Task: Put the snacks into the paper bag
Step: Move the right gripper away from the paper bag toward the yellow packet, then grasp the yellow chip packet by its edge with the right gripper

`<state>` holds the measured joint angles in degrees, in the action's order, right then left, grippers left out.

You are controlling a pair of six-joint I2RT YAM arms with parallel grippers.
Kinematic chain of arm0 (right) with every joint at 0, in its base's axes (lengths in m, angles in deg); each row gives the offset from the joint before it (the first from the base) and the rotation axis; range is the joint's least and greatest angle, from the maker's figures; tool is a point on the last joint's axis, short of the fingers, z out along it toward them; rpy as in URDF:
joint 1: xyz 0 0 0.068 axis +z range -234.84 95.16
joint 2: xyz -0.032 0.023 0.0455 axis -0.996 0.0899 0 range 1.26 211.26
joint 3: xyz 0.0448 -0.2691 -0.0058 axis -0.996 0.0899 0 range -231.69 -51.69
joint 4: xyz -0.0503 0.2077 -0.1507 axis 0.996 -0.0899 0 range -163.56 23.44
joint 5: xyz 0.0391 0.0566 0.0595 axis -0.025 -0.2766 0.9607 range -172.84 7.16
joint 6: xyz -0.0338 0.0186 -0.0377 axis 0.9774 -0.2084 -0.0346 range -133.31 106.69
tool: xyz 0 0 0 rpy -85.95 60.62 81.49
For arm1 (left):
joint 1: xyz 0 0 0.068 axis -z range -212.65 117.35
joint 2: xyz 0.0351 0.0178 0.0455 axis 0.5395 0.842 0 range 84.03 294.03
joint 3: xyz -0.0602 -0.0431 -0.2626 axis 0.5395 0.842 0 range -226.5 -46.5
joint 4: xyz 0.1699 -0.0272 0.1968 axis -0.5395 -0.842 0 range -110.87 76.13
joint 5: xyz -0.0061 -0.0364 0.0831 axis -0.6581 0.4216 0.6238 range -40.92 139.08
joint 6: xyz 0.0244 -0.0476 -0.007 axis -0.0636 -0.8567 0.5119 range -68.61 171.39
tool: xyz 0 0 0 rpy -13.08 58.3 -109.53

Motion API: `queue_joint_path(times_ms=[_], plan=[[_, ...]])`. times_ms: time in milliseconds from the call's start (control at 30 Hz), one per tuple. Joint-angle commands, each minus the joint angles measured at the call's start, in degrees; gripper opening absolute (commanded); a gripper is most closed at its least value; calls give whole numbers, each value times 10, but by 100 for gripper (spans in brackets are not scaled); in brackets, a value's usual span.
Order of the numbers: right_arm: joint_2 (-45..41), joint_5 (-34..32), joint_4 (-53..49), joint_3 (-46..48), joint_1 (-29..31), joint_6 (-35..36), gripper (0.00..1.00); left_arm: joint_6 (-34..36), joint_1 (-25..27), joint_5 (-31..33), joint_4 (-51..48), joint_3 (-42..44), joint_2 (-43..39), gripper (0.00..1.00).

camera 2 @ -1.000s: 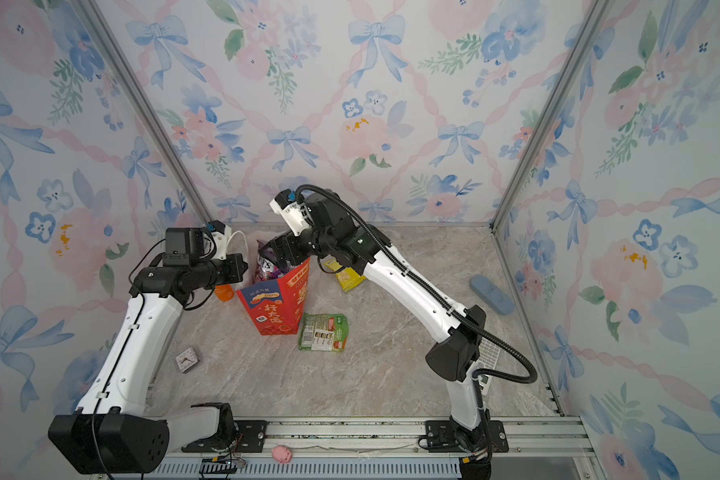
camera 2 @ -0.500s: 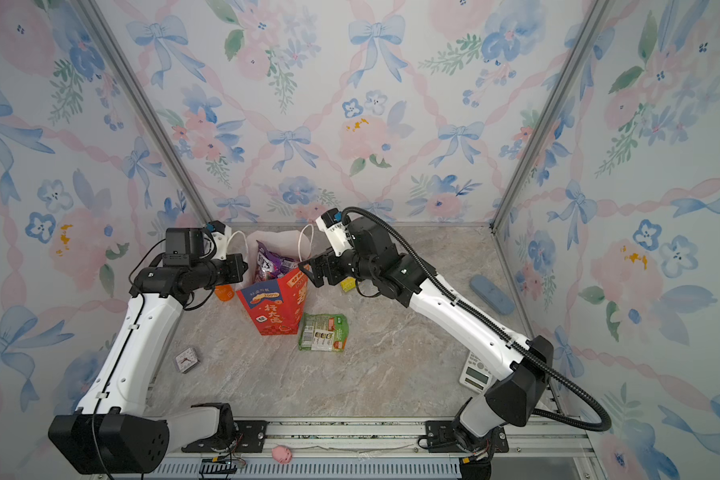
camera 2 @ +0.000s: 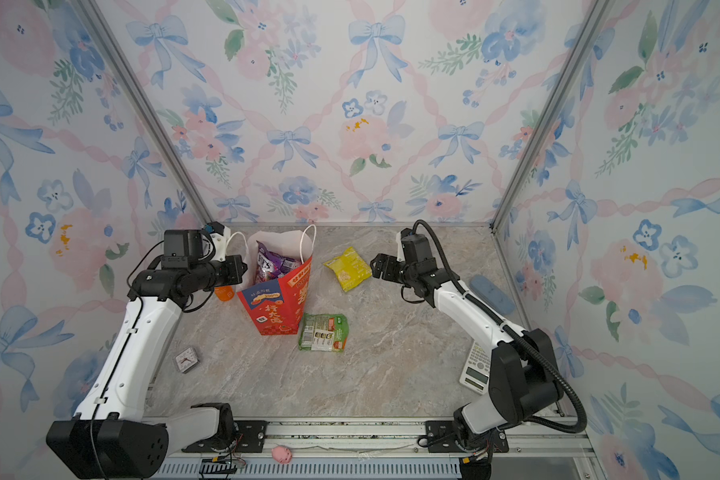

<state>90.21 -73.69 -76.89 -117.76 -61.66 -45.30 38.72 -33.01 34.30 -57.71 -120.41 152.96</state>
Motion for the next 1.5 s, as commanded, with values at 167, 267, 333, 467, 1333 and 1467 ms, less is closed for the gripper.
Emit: queue_joint_path(times_ms=[167, 267, 333, 467, 1333, 1467], plan=[[124, 65, 65, -26, -18, -64, 74, 3, -3, -1, 7, 3, -16, 0], [164, 75, 78, -44, -22, -76, 69, 3, -3, -1, 7, 1, -16, 0], [189, 86, 91, -55, -27, -90, 65, 3, -3, -1, 7, 2, -17, 0], [235, 98, 110, -78, -31, -112, 63, 5, -3, 2, 7, 4, -18, 0], [377, 79, 124, -198, -16, -160, 58, 9, -5, 5, 7, 5, -19, 0], [392, 73, 122, -217, -8, -162, 49, 10, -6, 6, 7, 4, -19, 0]])
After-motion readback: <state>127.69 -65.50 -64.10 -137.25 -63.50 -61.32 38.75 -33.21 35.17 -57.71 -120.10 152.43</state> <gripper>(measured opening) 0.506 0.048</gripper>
